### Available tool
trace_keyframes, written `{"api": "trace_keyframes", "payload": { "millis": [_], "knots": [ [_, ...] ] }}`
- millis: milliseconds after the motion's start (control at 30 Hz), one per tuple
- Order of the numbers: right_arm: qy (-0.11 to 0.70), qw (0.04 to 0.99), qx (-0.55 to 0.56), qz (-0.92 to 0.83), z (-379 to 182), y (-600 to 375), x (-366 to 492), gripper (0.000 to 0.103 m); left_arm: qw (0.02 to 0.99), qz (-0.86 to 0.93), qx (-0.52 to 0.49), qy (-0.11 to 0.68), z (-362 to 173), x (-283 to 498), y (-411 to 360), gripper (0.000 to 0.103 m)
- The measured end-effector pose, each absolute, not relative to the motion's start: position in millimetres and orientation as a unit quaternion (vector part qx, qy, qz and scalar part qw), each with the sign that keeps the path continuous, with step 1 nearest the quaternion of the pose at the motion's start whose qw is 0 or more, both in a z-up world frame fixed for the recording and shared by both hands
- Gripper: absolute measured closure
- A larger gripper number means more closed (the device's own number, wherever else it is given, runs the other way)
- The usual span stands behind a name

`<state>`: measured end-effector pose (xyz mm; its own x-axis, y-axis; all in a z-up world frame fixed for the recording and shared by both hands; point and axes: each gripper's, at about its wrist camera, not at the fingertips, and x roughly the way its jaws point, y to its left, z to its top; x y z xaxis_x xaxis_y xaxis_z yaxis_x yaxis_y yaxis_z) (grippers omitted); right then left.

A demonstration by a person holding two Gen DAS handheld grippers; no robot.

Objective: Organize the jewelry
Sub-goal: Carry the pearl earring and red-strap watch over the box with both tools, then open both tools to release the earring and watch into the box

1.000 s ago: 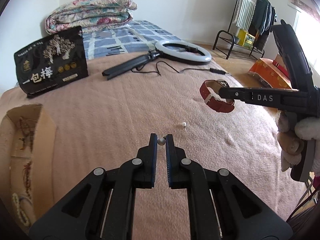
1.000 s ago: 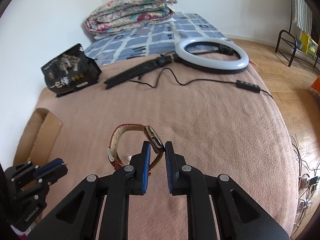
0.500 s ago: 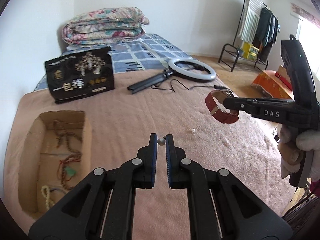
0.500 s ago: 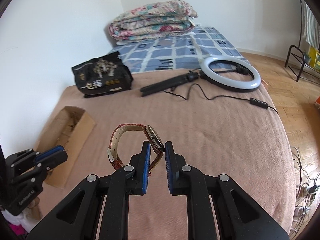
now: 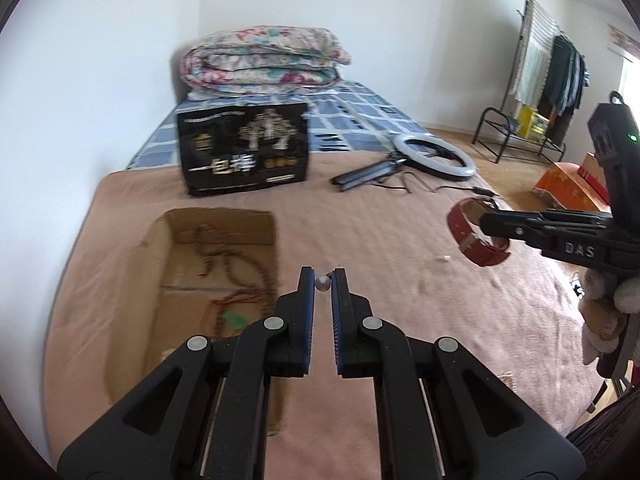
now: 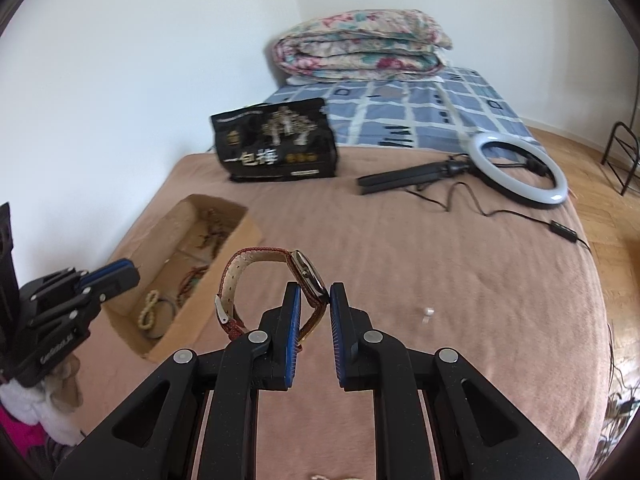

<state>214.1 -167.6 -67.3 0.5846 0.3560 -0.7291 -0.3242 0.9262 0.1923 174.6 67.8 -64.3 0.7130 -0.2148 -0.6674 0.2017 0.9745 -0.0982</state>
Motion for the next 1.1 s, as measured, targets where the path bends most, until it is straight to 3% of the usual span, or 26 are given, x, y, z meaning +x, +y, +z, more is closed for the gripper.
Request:
{"api": "trace_keyframes", "payload": {
  "millis": [433,1100],
  "knots": [
    [0.417,0.875,-0.019,0.246,-78.4,-81.9,206.5,0.09,0.925,-0.045,-0.048,0.375,-85.7,167.2,157.6,0.097],
    [0.433,0.854,-0.061,0.282,-111.6,0.3,212.4,0.09,0.919,-0.023,-0.068,0.386,-103.0,163.6,194.5,0.097]
  ]
}}
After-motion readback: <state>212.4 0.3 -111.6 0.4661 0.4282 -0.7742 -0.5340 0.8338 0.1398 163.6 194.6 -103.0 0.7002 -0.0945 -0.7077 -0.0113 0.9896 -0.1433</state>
